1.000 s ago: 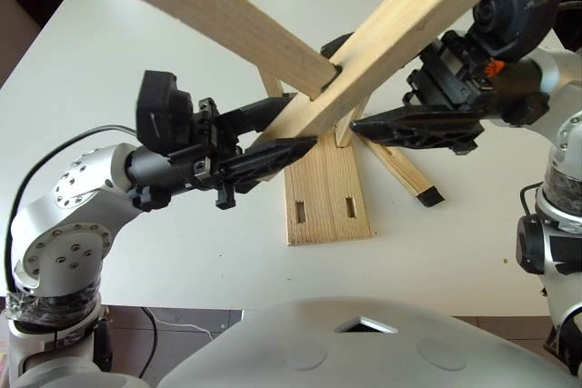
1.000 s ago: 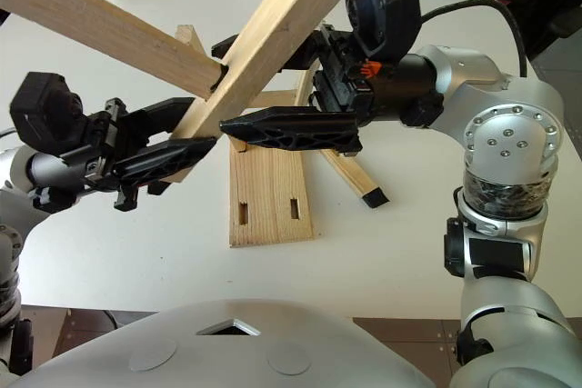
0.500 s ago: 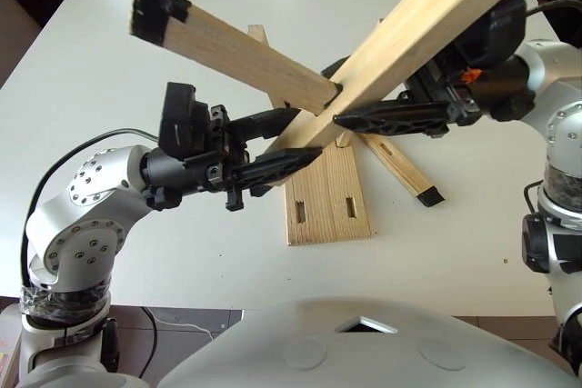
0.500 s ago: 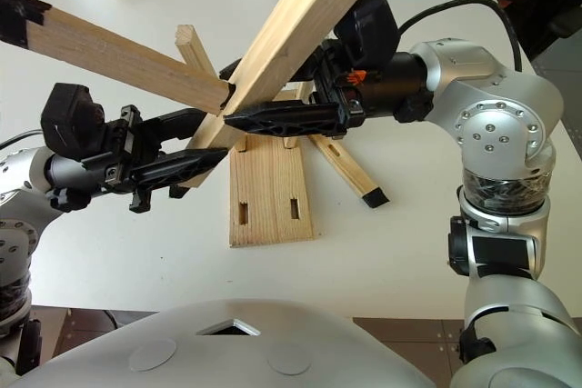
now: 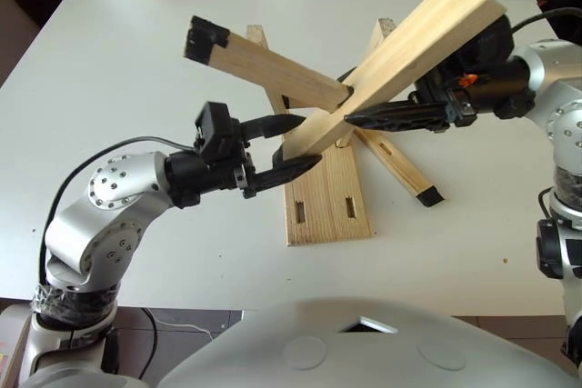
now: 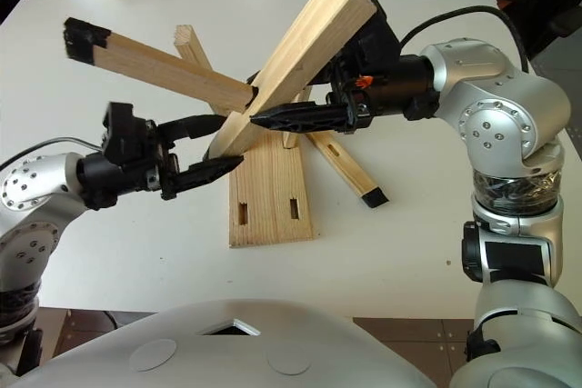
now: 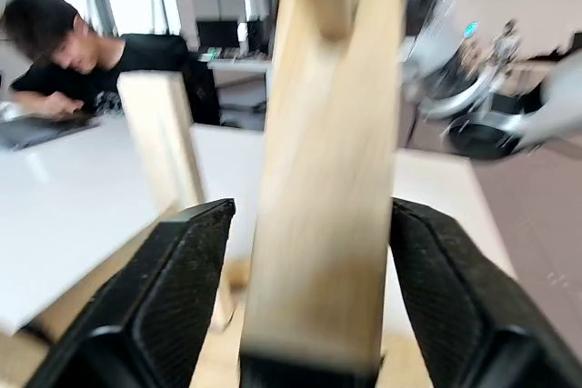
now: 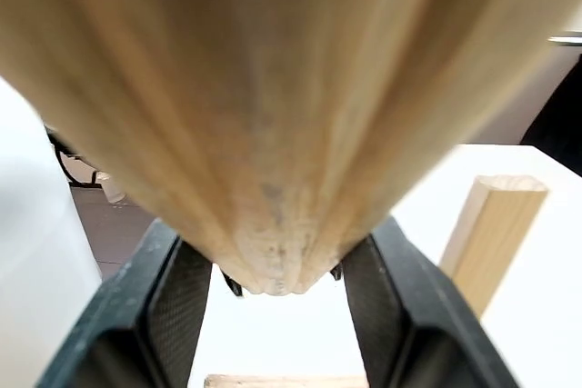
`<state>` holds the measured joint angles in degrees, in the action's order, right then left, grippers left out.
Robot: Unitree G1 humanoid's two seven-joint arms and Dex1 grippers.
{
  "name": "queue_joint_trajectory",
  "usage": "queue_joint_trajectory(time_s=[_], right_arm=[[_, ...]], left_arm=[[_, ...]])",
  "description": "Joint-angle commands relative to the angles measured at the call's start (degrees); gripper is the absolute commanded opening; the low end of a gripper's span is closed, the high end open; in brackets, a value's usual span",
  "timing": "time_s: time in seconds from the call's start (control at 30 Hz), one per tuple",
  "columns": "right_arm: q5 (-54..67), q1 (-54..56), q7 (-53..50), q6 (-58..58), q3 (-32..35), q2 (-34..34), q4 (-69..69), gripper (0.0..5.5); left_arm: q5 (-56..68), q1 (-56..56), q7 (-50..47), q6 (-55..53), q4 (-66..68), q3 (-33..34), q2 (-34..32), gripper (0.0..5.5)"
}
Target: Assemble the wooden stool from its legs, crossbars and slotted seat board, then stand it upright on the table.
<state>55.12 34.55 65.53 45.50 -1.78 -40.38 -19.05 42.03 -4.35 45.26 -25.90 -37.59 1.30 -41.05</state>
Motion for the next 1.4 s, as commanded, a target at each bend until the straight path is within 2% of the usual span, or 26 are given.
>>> queue_joint_trajectory(time_s=[0.03,0.23,0.4,0.63,0.97,1.27,1.4], right_arm=[[-0.1,-1.4,3.2,-0.5,3.4,-3.9,-1.0,2.0],[-11.6,-10.1,14.9,-9.0,-0.1,-14.2,-1.3,2.0],[-21.3,-15.6,17.0,-18.0,-4.1,-14.4,0.7,2.0],[-24.5,-18.9,17.6,-22.1,-6.3,-14.1,0.8,2.0],[-19.0,-18.1,16.6,-17.9,-4.4,-14.1,-3.3,2.0],[-27.8,-18.8,15.1,-24.6,-8.4,-12.3,2.4,2.0],[-28.0,-17.8,14.6,-24.5,-9.1,-10.7,3.3,2.0]], left_arm=[[-16.8,-11.6,0.5,8.1,7.0,-3.9,-3.9,3.77],[-24.7,-15.7,0.3,14.3,11.6,-6.6,-2.1,4.71],[-26.6,-16.0,0.0,15.6,12.8,-7.4,-0.6,5.4],[-28.5,-15.6,0.0,17.3,14.4,-7.0,0.0,5.4],[-30.1,-16.6,-0.6,18.2,14.9,-7.5,0.9,5.4],[-31.0,-16.1,-0.6,18.1,15.3,-7.6,2.0,5.4],[-31.4,-16.0,-0.2,18.0,15.1,-8.1,2.1,5.4]])
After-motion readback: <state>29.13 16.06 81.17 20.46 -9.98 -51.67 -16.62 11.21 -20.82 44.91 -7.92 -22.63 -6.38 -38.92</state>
